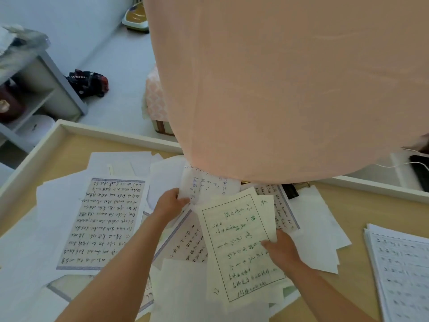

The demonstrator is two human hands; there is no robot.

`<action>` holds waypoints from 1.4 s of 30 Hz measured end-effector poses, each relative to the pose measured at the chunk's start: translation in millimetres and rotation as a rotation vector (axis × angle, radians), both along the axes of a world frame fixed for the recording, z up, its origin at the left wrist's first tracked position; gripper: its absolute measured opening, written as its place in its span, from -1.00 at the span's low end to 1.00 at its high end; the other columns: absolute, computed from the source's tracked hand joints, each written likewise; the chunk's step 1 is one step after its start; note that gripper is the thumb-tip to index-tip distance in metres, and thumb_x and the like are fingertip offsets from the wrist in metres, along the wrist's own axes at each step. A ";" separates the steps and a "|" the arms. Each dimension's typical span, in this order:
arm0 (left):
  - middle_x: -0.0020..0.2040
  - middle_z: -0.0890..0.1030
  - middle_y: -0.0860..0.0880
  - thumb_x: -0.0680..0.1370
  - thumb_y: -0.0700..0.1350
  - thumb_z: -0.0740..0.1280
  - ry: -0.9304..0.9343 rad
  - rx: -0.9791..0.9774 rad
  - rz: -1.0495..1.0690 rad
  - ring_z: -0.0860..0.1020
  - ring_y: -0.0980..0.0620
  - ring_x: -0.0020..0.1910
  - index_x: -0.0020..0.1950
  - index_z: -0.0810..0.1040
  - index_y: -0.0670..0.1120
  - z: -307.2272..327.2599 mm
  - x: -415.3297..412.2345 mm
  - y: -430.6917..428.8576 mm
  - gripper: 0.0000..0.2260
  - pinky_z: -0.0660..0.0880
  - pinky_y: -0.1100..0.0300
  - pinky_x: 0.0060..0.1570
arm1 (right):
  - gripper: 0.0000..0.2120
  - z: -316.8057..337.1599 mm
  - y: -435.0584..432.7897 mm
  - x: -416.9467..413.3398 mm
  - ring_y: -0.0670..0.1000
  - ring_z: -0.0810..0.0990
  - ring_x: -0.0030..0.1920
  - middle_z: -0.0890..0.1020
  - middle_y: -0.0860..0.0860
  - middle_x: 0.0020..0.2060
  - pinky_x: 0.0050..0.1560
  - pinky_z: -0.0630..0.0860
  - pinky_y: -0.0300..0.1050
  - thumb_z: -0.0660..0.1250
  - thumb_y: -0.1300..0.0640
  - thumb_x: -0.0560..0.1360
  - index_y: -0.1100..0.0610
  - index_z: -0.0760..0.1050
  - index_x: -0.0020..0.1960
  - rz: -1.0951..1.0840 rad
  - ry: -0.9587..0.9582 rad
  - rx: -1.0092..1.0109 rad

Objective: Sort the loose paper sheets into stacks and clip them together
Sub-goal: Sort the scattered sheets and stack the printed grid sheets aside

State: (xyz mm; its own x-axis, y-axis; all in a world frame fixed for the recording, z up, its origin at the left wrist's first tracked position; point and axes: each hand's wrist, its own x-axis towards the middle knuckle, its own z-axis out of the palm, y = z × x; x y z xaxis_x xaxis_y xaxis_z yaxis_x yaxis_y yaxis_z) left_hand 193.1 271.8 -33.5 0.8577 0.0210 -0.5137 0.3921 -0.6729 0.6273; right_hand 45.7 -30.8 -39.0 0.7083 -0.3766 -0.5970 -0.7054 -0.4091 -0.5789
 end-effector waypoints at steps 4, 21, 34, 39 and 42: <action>-0.29 0.50 -0.05 0.61 -0.06 0.31 -0.052 -0.119 -0.023 0.42 -0.01 -0.32 -0.13 0.51 -0.19 20.7 -11.8 5.9 -0.78 0.33 0.14 -0.26 | -0.77 9.4 -2.6 7.0 -0.03 0.61 0.02 0.66 -0.04 0.01 -0.04 0.54 -0.13 0.39 0.19 0.53 0.06 0.58 0.18 -0.048 -0.053 0.100; 0.26 0.63 -0.10 0.66 -0.23 0.17 -0.305 -1.097 0.466 0.61 -0.10 0.23 0.37 0.46 -0.10 159.4 -88.5 42.8 -0.71 0.56 -0.04 0.18 | -0.78 64.7 29.2 20.1 0.01 0.63 -0.01 0.67 -0.03 0.03 -0.07 0.55 -0.16 0.41 0.25 0.53 0.11 0.60 0.17 0.009 -0.173 0.191; 0.20 0.58 -0.05 0.60 -0.23 0.18 0.008 -0.164 0.140 0.57 0.03 0.04 0.36 0.41 -0.10 45.7 -205.1 -22.3 -0.68 0.53 0.11 0.02 | -0.54 55.4 13.4 -70.9 0.21 0.67 -0.04 0.69 0.21 -0.08 -0.03 0.63 0.12 0.18 -0.17 0.61 0.18 0.65 0.06 -0.284 0.126 0.623; 0.55 0.26 -0.07 0.68 -0.09 0.15 0.129 0.043 -0.247 0.25 -0.08 0.53 0.60 0.10 -0.14 25.5 -231.6 -41.6 -0.49 0.16 0.12 0.48 | -0.76 40.1 29.4 -91.7 0.14 0.69 -0.11 0.72 0.09 -0.13 -0.14 0.64 -0.01 0.43 0.03 0.43 0.13 0.62 0.03 -0.050 0.136 0.278; 0.51 0.34 -0.10 0.67 -0.12 0.16 0.049 0.117 -0.256 0.34 -0.07 0.47 0.60 0.12 -0.12 20.8 -230.6 -37.5 -0.50 0.26 0.13 0.41 | -0.76 42.8 28.1 -94.8 0.10 0.59 -0.25 0.65 0.11 -0.26 -0.25 0.49 -0.08 0.28 -0.04 0.42 0.14 0.50 -0.22 -0.275 0.098 0.446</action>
State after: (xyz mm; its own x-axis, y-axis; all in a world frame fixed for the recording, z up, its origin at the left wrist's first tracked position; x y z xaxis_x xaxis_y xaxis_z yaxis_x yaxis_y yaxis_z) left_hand -37.4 234.4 -12.7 0.8170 -0.1319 -0.5613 0.2276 -0.8207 0.5241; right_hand -49.1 -2.7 3.8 0.5519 -0.2356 -0.7999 -0.8114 0.0696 -0.5803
